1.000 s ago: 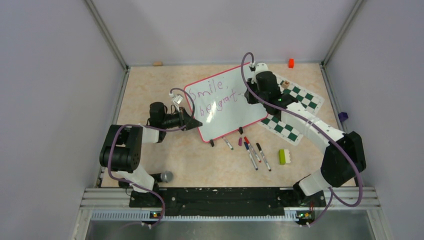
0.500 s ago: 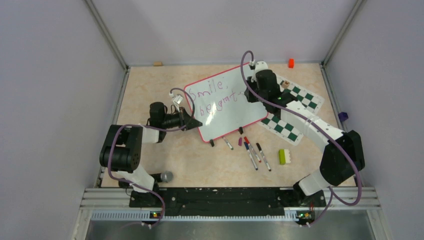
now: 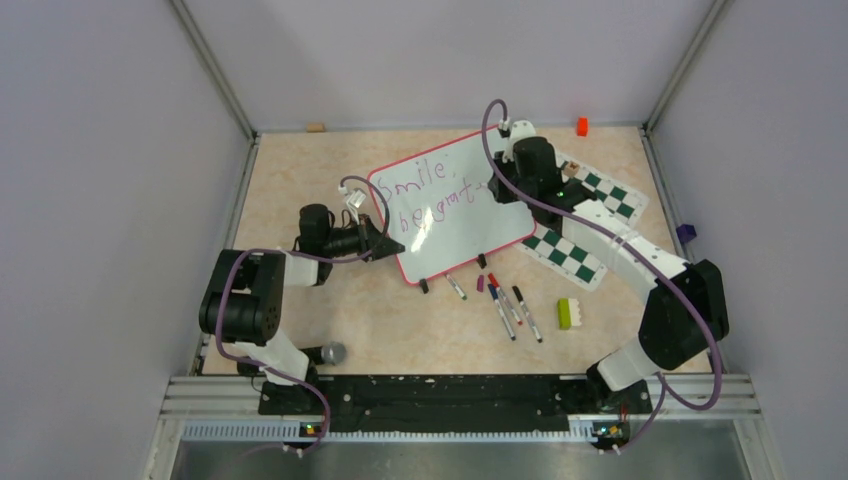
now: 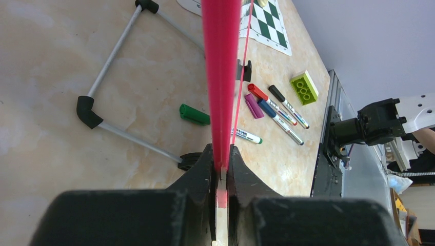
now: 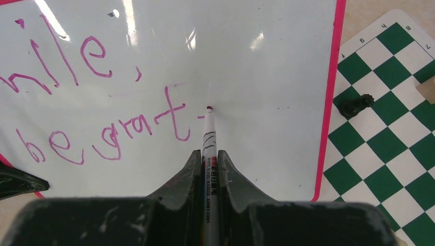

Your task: Write a sentence on the whiteboard

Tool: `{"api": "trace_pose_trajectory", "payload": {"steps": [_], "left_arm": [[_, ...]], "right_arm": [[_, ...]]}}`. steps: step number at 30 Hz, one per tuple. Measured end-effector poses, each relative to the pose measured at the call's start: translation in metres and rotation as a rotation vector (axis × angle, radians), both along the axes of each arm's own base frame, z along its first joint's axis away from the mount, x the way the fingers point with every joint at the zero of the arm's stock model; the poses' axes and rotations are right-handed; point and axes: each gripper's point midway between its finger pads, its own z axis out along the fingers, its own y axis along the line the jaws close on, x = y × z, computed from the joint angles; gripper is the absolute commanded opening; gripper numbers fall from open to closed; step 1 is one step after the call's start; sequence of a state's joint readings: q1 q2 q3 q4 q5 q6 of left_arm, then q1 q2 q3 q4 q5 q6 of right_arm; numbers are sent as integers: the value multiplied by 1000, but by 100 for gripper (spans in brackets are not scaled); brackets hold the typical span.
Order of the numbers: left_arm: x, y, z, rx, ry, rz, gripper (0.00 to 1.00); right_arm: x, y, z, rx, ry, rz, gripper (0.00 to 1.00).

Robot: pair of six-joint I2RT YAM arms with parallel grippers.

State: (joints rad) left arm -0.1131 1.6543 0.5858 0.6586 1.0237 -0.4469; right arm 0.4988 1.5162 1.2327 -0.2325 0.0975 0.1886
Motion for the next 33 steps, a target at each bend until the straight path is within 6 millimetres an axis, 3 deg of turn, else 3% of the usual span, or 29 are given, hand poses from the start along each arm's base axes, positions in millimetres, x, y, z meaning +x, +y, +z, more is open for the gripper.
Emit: {"api": "trace_pose_trajectory", "payload": {"steps": [17,26,33], "left_arm": [[0,0,0,0,0,0,0],[0,0,0,0,-1,-1,0],[0,0,0,0,-1,0,0]], "right_arm": [[-6,9,-3,23,16,55,0],[-19,3,-17,5,60,59,0],[-18,-4,-19,-18,59,24,0]]}}
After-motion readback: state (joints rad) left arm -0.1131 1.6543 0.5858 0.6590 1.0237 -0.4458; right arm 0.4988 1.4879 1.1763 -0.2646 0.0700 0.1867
